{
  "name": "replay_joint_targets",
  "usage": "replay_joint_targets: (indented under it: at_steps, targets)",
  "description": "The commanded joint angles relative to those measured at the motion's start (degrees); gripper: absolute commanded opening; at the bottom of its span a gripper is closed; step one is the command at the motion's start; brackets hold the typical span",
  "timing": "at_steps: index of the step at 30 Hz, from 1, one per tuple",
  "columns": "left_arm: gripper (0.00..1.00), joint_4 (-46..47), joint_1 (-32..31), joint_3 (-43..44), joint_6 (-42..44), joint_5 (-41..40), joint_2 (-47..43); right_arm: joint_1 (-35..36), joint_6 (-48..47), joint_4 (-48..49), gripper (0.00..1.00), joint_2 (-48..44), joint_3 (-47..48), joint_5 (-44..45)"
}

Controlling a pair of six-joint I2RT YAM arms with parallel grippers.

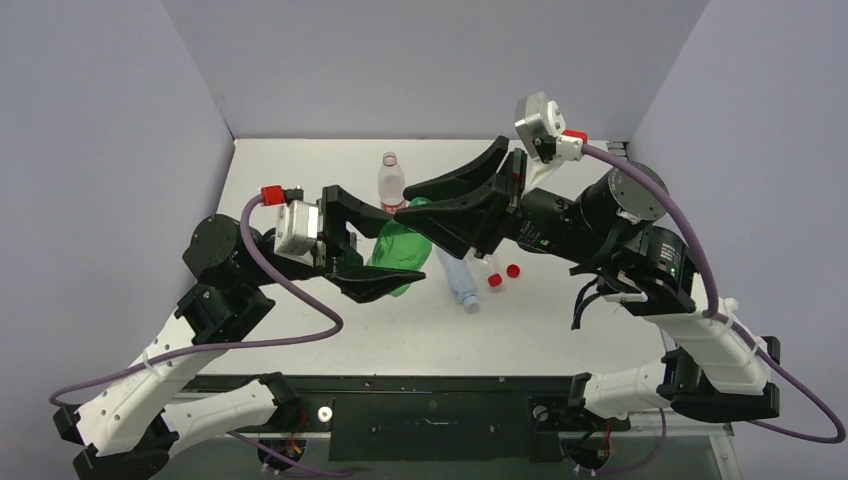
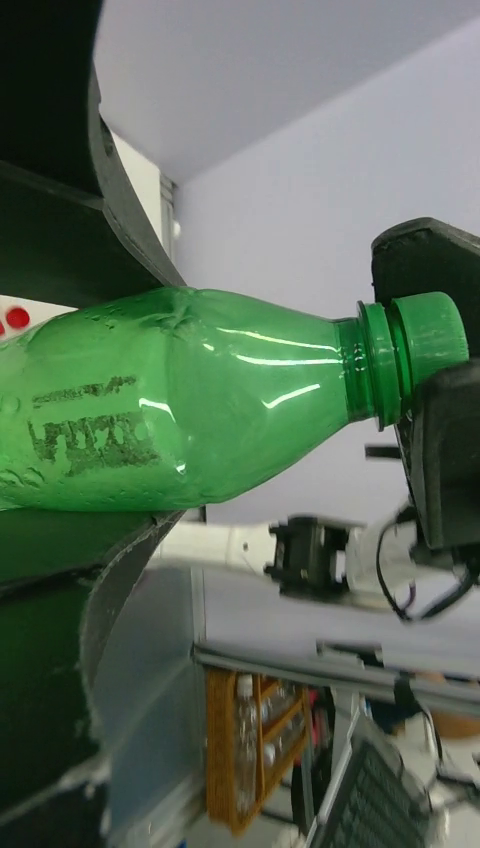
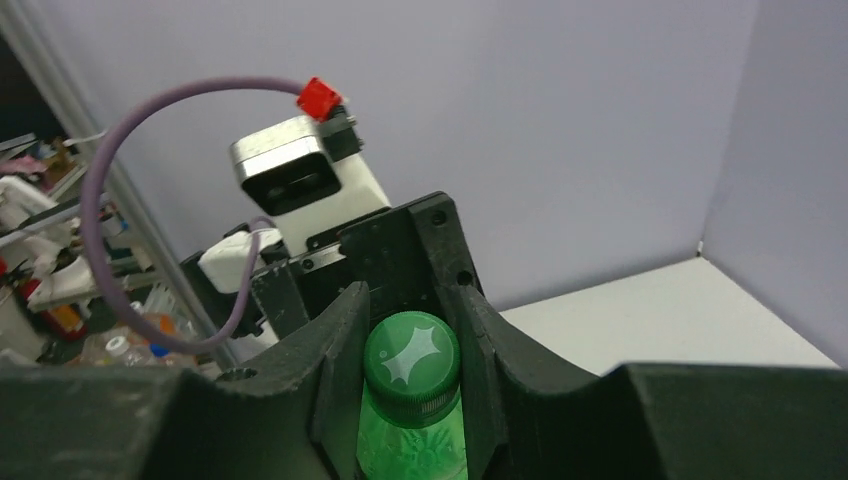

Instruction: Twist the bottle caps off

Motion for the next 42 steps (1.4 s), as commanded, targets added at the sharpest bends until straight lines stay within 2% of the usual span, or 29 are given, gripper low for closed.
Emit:
replay_joint_targets:
  at_steps: [1, 5, 7, 8, 9, 10, 11, 12, 13, 14, 16, 19, 23, 27, 35, 38, 42]
  targets:
    - [0.0, 3.5, 1.0, 3.6, -10.6, 3.6, 1.1, 1.0, -2.6, -0.7, 0.0, -0.8, 2.8, -20.9]
    - [0.0, 3.2, 0.9, 3.7, -11.3, 5.3, 0.9, 1.1, -4.3, -2.3, 0.0, -0.8, 3.3, -21.6]
    - [0.0, 3.1, 0.9, 3.2, -9.9, 4.5, 0.6, 1.0, -5.4, -4.4, 0.02, -0.3, 4.8, -17.0]
    - [0.0, 2.8, 0.9, 3.0, -9.0, 3.5, 0.5, 1.1, -5.7, -5.0, 0.21, -0.2, 5.1, -14.6]
    - [0.0, 2.2, 1.0, 2.5, -7.0, 2.9, 0.2, 1.1, -5.7, -5.2, 0.32, -0.2, 5.1, -8.2]
    - [0.0, 1.8, 1.0, 2.2, -5.8, 1.0, 0.0, 1.2, -5.1, -4.9, 0.51, -0.6, 4.7, -3.7]
    - [0.0, 1.3, 0.9, 1.3, -3.2, -0.1, -0.5, 1.3, -4.7, -3.6, 0.59, -0.8, 3.9, 4.6]
    - [0.0, 1.1, 0.9, 0.8, 0.2, -2.6, -0.7, 1.8, -4.3, -3.0, 0.72, -1.1, 3.5, 9.5]
    - [0.0, 1.0, 0.9, -0.2, 2.0, -5.1, -1.2, 2.7, -4.2, -1.9, 0.75, -1.2, 2.9, 17.3]
    - [0.0, 0.9, 1.0, -0.7, 6.0, -6.2, -1.5, 3.1, -4.2, -1.3, 0.78, -1.1, 2.7, 20.0]
    - [0.0, 1.1, 0.9, -2.4, 11.6, -9.7, -2.2, 5.0, -4.3, -0.6, 0.8, -0.1, 2.4, 26.5]
    - [0.01, 1.3, 0.7, -4.8, 17.9, -15.0, -3.0, 8.3, -5.1, -4.1, 0.81, 4.0, 7.9, 36.8]
    - [0.01, 2.2, 0.4, -6.2, 22.9, -19.9, -3.3, 10.5, -5.7, -9.1, 0.82, 10.6, 15.6, 44.2]
    - [0.01, 2.8, 0.4, -6.2, 24.0, -21.6, -3.4, 10.9, -5.3, -8.9, 0.74, 12.9, 17.3, 45.8]
    - [0.01, 3.6, 0.4, -6.7, 23.7, -22.9, -4.0, 10.7, -3.7, -5.5, 0.56, 11.3, 13.8, 46.1]
    - [0.01, 3.9, 0.3, -6.7, 23.3, -23.1, -4.0, 10.2, -2.7, -5.7, 0.52, 11.5, 13.3, 44.7]
    - [0.01, 4.3, 0.3, -6.4, 22.8, -23.2, -4.0, 8.9, -1.0, -7.4, 0.53, 12.6, 14.1, 42.0]
